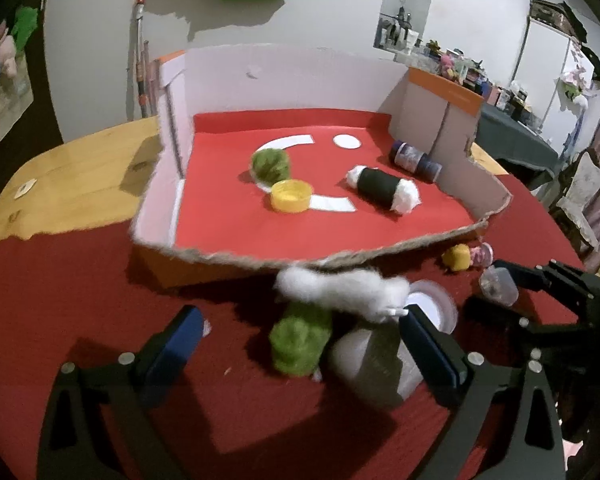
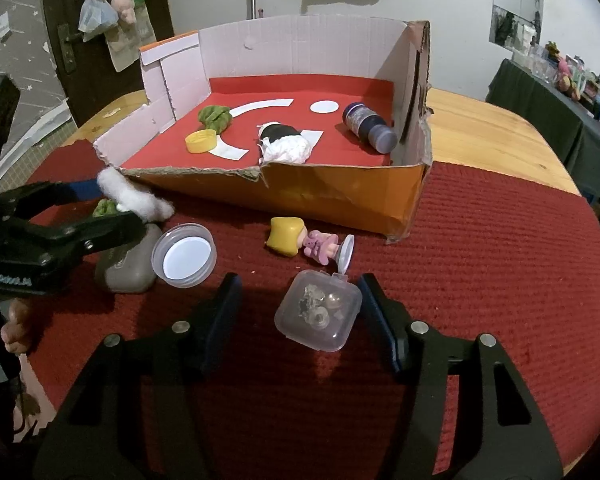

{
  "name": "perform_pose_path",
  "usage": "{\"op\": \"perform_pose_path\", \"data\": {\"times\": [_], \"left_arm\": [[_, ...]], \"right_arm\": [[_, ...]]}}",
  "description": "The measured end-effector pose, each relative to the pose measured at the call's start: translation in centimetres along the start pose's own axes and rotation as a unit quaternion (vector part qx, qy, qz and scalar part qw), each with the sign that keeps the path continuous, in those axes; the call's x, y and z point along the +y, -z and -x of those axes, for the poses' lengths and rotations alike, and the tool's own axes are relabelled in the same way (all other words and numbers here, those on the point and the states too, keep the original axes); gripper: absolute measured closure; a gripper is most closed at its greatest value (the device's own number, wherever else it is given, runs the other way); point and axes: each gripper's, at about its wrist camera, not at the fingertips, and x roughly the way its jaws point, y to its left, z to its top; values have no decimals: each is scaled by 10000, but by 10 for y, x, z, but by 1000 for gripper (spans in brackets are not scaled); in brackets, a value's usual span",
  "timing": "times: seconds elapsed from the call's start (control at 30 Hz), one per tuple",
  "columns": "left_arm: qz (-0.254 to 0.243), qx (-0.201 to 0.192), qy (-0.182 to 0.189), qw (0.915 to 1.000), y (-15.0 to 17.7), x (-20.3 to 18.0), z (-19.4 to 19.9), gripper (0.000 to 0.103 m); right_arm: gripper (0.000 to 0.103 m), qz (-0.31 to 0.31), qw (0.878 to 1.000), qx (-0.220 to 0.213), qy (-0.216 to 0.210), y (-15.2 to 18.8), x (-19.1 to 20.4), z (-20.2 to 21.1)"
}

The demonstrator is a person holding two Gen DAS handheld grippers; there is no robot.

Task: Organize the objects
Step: 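Move the left gripper to the green fuzzy ball while the right gripper approaches the clear plastic container, then grasp the green fuzzy ball with the left gripper while the right gripper grasps the clear container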

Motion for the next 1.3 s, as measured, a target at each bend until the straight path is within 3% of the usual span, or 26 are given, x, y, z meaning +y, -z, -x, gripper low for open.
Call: {"op": "perform_pose_path", "data": {"times": [0.2, 0.3, 0.37, 0.6, 0.73, 1.2, 1.3], "left_arm": [[402, 53, 37, 9992, 2, 28, 1, 6], [383, 45, 111, 9992, 2, 28, 2, 11], [338, 32, 145, 9993, 1, 27, 2, 21], [142, 40, 492, 9987, -1, 12, -2, 38], [134, 75, 904, 9958, 1, 14, 1, 63], [72, 199, 851, 9962, 2, 26, -6, 65], [18, 207, 750, 9970, -2, 21, -10, 65]], "right_arm": [[45, 30, 10000, -4, 4, 0, 2, 0], [52, 24, 10000, -5, 27, 0, 2, 0], [52, 30, 10000, 1, 27, 0, 2, 0], [53, 96, 9999, 6, 58, 0, 6, 0], [59, 120, 9999, 6, 55, 1, 6, 1], [60, 125, 9999, -2, 51, 0, 6, 0], [66, 192, 9997, -12, 141, 0, 9, -1]]}}
